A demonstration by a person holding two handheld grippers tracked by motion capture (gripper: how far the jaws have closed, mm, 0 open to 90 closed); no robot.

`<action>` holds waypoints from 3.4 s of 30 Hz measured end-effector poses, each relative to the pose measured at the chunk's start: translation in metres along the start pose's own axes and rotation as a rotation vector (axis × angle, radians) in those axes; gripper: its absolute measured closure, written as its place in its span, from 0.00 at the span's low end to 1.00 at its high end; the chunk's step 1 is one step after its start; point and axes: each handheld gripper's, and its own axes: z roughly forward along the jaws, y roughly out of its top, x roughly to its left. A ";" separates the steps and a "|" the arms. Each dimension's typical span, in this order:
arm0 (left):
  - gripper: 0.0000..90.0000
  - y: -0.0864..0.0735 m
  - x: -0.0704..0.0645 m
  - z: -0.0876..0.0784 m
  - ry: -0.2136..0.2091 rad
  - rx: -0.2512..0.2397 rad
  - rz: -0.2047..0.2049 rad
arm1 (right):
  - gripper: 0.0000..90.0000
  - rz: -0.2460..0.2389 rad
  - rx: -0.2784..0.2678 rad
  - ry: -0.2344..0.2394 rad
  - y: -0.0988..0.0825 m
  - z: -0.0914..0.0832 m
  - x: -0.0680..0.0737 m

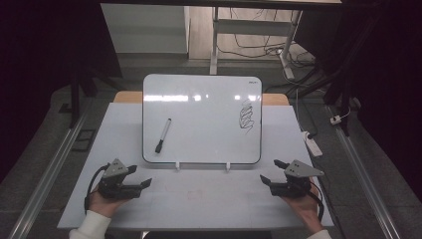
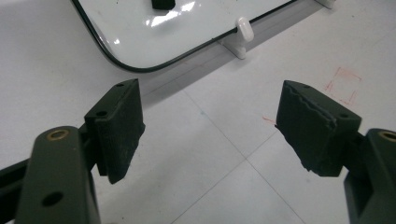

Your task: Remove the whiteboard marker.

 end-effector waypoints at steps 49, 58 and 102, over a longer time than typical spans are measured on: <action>0.48 0.143 0.004 0.066 0.321 0.055 0.129 | 0.29 0.014 0.039 -0.011 -0.007 0.003 0.008; 0.73 0.146 0.003 0.080 0.357 0.062 0.130 | 0.29 0.018 0.043 -0.025 -0.008 0.002 0.007; 0.91 0.143 -0.124 0.075 -0.206 -0.125 0.322 | 0.36 0.190 -0.011 0.282 0.037 0.027 0.050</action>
